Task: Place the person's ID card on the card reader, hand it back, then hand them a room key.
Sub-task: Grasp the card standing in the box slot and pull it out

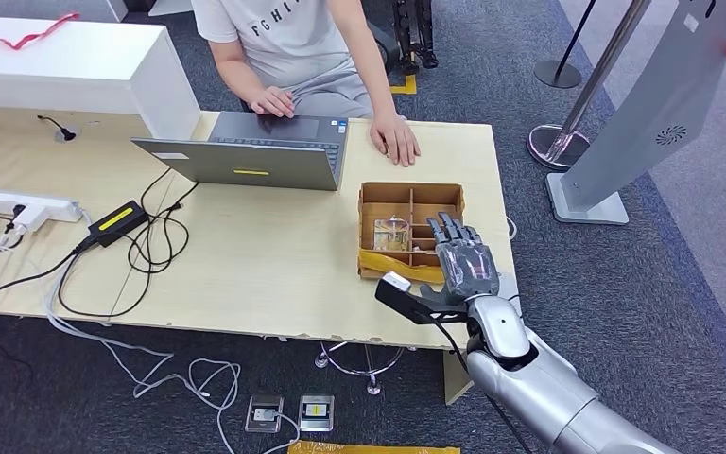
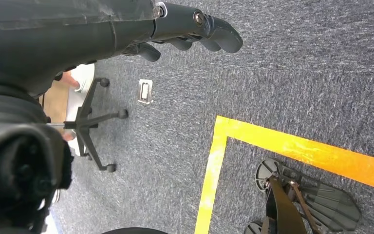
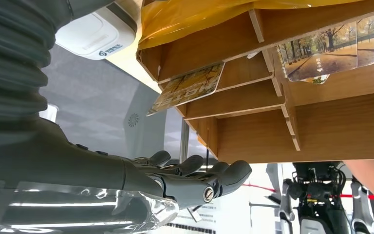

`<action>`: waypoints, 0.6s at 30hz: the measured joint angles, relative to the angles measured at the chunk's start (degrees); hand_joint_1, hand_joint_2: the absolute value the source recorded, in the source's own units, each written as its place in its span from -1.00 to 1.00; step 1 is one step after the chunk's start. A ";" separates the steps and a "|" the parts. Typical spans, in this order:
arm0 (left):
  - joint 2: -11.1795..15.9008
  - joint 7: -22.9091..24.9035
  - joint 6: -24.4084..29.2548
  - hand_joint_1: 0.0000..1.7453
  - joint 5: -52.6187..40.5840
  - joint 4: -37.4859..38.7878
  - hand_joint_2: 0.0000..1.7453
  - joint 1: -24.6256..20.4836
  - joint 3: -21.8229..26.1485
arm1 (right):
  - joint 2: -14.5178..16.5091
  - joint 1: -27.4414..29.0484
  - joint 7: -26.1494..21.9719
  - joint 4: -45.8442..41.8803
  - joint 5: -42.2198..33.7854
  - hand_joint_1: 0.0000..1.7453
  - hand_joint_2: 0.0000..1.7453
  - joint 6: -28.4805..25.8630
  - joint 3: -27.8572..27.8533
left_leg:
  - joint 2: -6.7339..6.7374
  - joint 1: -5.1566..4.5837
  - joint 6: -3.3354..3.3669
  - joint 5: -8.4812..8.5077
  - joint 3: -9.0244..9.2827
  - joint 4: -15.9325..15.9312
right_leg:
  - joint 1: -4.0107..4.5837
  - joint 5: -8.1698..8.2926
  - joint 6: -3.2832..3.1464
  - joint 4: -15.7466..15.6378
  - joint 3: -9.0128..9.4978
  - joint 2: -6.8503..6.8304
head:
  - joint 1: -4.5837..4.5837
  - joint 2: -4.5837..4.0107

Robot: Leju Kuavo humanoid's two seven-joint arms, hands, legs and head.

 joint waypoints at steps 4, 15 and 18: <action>0.00 -0.01 0.02 -1.00 -0.01 0.00 -1.00 -0.05 -0.02 | 1.07 -0.34 -0.15 1.40 1.36 -0.66 1.00 -0.02 0.01 | 0.00 0.00 0.00 0.00 0.01 0.00 | 0.00 0.00 0.00 0.00 0.00 0.01 | 0.00 0.01; 0.00 -0.01 -0.04 -1.00 -0.13 0.00 -1.00 -0.14 -0.07 | 2.13 -1.45 2.02 5.20 5.68 0.98 1.00 -1.66 0.07 | 0.00 0.00 0.00 0.00 0.01 0.00 | 0.00 0.00 0.00 0.00 0.00 0.01 | 0.00 0.01; 0.00 -0.01 -0.04 -1.00 -0.20 0.00 -1.00 -0.16 -0.07 | 2.13 -1.60 2.26 5.93 6.56 0.16 1.00 -2.16 0.07 | 0.01 0.00 0.00 0.00 0.01 0.00 | 0.00 0.00 0.00 0.00 0.00 0.02 | 0.00 0.01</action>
